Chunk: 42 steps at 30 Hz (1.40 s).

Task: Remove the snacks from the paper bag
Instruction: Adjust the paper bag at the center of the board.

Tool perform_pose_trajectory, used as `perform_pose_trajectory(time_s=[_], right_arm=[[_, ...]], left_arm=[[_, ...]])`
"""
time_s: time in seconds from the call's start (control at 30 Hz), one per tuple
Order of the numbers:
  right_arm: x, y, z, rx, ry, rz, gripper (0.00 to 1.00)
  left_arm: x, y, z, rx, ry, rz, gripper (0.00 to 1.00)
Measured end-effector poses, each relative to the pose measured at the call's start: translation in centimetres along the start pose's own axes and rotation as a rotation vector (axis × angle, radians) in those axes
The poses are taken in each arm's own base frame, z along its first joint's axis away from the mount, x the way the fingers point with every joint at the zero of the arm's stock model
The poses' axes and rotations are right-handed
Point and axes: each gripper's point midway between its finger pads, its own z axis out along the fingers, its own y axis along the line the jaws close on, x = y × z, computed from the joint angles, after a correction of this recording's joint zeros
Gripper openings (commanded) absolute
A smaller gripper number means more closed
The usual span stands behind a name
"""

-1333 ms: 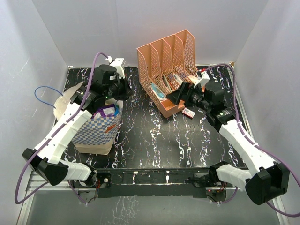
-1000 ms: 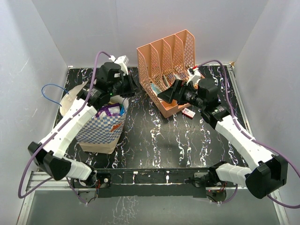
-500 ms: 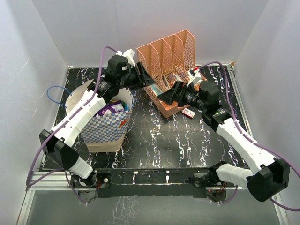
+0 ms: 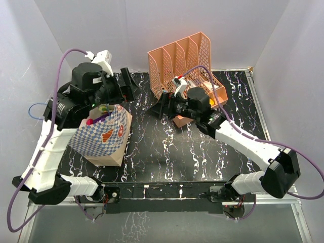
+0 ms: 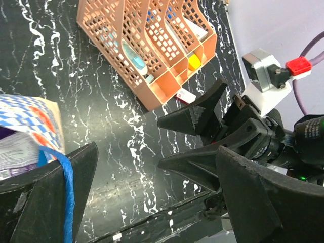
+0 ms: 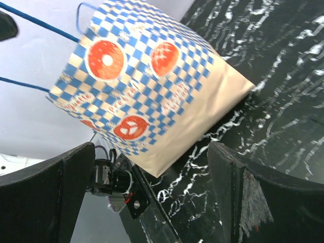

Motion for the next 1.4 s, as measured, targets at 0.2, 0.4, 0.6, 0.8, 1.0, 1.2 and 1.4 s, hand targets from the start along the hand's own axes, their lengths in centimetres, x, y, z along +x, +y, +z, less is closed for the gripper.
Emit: perform_pose_trajectory(time_s=[0.2, 0.4, 0.6, 0.8, 1.0, 1.2, 1.4], right_arm=[[-0.7, 2.7, 1.1, -0.056, -0.017, -0.036, 0.98], [-1.4, 1.8, 1.0, -0.008, -0.056, -0.077, 0.98], [-2.4, 2.4, -0.3, -0.004, -0.092, -0.100, 0.98], [-2.6, 3.5, -2.4, -0.005, -0.110, -0.041, 0.98], [-0.3, 3.5, -2.8, 0.057, -0.045, 0.079, 0.98], [2.8, 6.3, -3.0, 0.033, 0.024, 0.140, 0.97], [2.6, 7.6, -3.6, -0.012, -0.020, 0.190, 0.90]], left_arm=[[0.4, 0.3, -0.2, -0.004, -0.005, -0.015, 0.98], [2.2, 1.1, 3.5, -0.029, 0.041, -0.012, 0.98], [3.2, 1.2, 5.2, -0.015, 0.069, 0.020, 0.98], [2.0, 1.2, 4.4, -0.015, 0.020, 0.046, 0.98], [0.2, 1.4, 3.5, -0.032, -0.065, 0.061, 0.98], [-1.6, 1.3, 2.7, -0.043, -0.130, 0.076, 0.98], [-3.4, 1.0, 1.7, -0.053, -0.186, 0.097, 0.98]])
